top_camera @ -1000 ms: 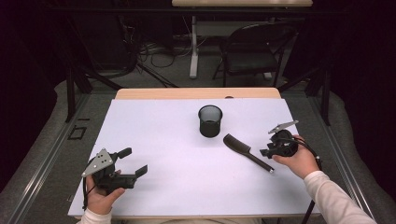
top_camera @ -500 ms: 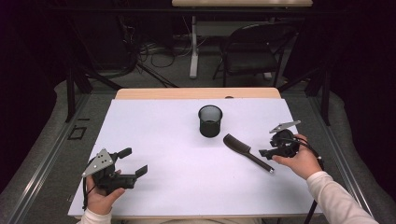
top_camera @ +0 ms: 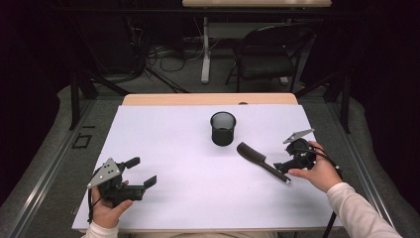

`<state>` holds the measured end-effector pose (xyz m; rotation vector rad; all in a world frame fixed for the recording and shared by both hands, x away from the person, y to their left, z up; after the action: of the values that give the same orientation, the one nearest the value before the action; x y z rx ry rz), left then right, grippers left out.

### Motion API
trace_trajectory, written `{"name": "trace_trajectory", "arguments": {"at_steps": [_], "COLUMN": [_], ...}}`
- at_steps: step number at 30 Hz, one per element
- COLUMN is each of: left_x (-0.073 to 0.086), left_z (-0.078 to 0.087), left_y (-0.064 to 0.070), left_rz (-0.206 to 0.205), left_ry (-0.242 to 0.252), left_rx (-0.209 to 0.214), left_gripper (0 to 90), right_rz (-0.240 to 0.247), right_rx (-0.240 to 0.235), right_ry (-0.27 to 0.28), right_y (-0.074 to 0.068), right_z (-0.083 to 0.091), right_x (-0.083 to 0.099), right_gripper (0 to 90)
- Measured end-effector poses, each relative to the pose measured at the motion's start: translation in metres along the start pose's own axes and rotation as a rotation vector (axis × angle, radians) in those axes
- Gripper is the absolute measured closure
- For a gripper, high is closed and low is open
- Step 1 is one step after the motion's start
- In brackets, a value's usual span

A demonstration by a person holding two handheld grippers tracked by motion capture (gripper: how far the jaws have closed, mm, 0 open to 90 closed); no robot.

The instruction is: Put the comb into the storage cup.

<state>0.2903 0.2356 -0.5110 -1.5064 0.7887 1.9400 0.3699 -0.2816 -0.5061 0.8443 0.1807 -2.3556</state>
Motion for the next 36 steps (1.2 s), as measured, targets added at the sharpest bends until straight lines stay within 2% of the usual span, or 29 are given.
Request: {"name": "trace_trajectory", "arguments": {"at_steps": [4, 11, 18, 21, 22, 26, 36], "left_x": [0.000, 0.000, 0.000, 0.000, 0.000, 0.000, 0.000], "left_z": [0.000, 0.000, 0.000, 0.000, 0.000, 0.000, 0.000], "left_y": [0.000, 0.000, 0.000, 0.000, 0.000, -0.001, -0.001], "left_rz": [0.001, 0.001, 0.000, 0.002, 0.001, 0.003, 0.004], "left_ry": [0.000, 0.000, -0.003, -0.002, -0.002, -0.003, -0.002], "left_rx": [0.000, 0.000, 0.002, -0.001, 0.000, 0.000, -0.001], "left_gripper": [7.8, 7.8, 7.8, 7.7, 7.7, 7.8, 7.8], "right_rz": [0.019, 0.055, 0.080, 0.076, 0.083, 0.096, 0.121], "right_rx": [-0.009, -0.042, -0.043, -0.035, -0.035, -0.030, -0.023], "right_ry": [-0.014, -0.052, -0.079, -0.085, -0.106, -0.125, -0.153], "right_y": [-0.001, -0.003, -0.003, -0.004, -0.004, -0.004, -0.006], "right_z": [-0.002, -0.002, -0.005, -0.009, -0.009, -0.013, -0.021], "right_x": [0.001, 0.000, -0.002, -0.003, -0.004, -0.006, -0.013], "right_gripper": [13.2, 0.0, 0.0, 0.0, 0.0, 0.0, 0.0]}}
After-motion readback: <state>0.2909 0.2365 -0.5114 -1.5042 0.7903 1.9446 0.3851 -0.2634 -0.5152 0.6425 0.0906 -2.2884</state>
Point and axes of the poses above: each handheld gripper's, and its own axes: z roughly backward along the jaws, x roughly out of its underside, y roughly to its right, the point moved 2 cm from there along -z, roughly forward along the jaws, and after that the axes turned 6 degrees about y, right-handed, at the moved point
